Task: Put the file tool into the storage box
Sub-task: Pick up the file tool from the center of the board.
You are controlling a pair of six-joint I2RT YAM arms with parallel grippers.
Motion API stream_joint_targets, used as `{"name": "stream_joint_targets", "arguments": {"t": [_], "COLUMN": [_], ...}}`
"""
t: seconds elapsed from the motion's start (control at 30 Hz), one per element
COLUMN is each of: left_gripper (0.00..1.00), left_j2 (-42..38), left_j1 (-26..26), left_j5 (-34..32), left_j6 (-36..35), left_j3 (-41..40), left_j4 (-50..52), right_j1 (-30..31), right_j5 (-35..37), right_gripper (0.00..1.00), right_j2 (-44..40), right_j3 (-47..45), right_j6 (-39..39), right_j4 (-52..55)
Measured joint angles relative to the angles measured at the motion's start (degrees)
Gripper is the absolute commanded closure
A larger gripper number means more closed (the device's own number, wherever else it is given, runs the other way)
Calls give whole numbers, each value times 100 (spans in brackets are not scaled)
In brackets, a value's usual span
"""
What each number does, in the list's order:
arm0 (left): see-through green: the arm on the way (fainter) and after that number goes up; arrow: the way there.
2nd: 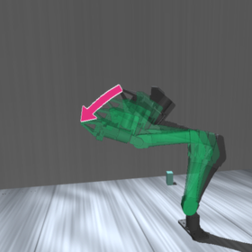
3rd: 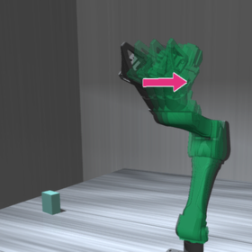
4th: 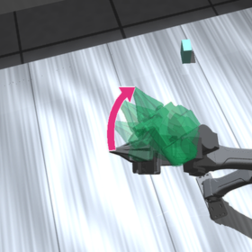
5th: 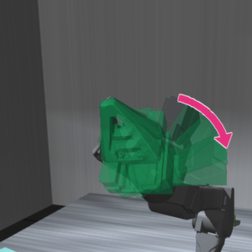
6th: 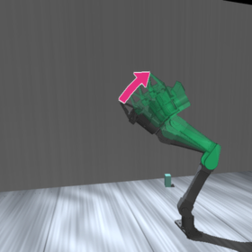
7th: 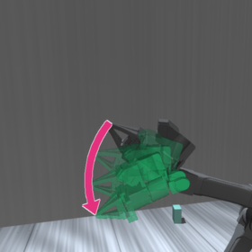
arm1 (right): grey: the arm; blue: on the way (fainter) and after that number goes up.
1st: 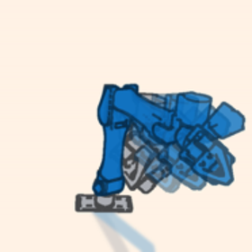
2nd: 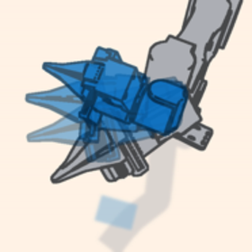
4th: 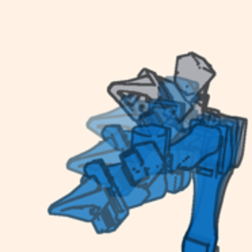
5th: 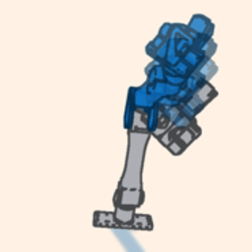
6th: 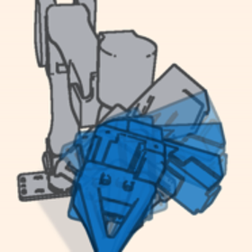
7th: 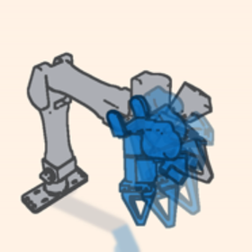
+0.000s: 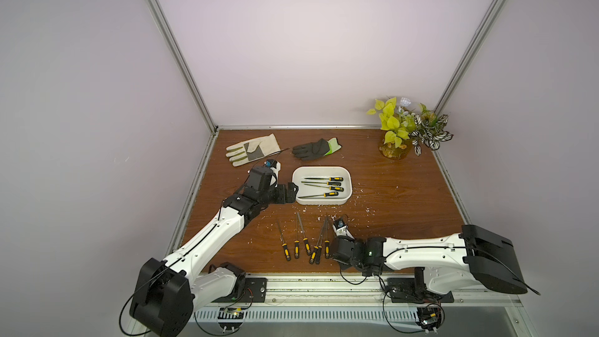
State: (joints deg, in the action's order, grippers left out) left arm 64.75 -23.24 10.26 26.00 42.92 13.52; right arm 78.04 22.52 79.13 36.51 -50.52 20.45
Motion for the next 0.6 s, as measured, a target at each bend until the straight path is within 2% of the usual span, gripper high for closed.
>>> {"name": "stream_joint_targets", "arguments": {"t": [0.13, 0.27, 0.4, 0.6], "left_gripper": [0, 0, 0, 0], "left_j2": [-2, -2, -4, -55], "left_j1": [0, 0, 0, 0], "left_j5": [0, 0, -2, 0], "left_j6": [9, 9, 13, 15], "left_j3": [0, 0, -2, -42], "left_j4": [2, 2, 0, -44], "right_j1": [0, 0, 0, 0], "right_j5": [-28, -28, 11, 98], "right_gripper": [57, 70, 76, 93], "right_j2": [11, 70, 197, 234], "right_j3": [-72, -74, -74, -74], "right_j6": [13, 66, 109, 173], "right_j4": [-103, -275, -435, -564]}}
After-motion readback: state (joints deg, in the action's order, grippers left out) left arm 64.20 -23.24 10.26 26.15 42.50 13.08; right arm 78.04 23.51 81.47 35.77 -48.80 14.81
